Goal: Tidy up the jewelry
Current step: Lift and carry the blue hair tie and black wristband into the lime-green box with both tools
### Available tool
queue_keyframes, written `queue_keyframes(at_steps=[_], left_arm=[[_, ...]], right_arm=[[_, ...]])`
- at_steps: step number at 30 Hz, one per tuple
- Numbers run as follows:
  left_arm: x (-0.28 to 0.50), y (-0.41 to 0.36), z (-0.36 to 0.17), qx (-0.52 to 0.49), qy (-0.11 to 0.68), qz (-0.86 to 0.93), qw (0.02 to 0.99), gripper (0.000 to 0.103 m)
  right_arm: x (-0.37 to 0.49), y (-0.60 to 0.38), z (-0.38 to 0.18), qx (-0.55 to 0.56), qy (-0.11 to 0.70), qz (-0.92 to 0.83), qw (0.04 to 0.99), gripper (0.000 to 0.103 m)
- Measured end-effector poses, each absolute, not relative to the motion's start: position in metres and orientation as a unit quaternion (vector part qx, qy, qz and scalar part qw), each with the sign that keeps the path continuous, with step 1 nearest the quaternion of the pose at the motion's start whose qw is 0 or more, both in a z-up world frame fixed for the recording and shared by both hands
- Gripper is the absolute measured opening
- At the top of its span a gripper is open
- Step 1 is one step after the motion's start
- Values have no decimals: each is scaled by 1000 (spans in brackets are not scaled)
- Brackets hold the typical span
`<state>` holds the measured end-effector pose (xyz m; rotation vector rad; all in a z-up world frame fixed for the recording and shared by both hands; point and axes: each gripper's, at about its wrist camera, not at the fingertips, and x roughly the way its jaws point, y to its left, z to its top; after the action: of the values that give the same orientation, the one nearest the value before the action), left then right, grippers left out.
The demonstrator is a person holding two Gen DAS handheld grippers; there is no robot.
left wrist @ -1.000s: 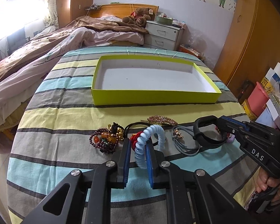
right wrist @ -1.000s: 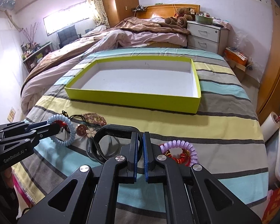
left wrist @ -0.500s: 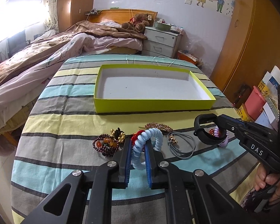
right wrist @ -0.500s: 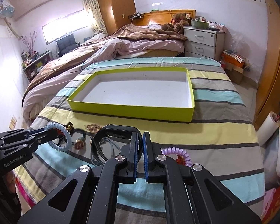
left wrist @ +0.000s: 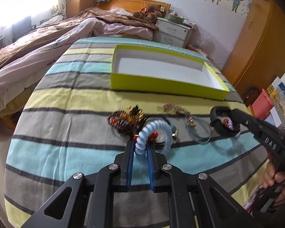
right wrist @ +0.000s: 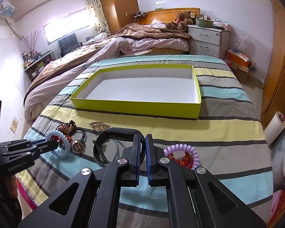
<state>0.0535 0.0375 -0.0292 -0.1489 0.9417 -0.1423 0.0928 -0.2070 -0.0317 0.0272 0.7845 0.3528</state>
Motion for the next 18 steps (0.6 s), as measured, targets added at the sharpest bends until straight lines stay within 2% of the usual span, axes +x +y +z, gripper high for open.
queue_keyframes(at_steps=[10,18], left_arm=[[43,38,-28,-70,444,-64,891,10],[39,43,-6,-64,417,-63,904,9]], right_arm=[[92,-207,-33,16,382,170,908,5],[92,-211,-27,21,372,168,912,5]])
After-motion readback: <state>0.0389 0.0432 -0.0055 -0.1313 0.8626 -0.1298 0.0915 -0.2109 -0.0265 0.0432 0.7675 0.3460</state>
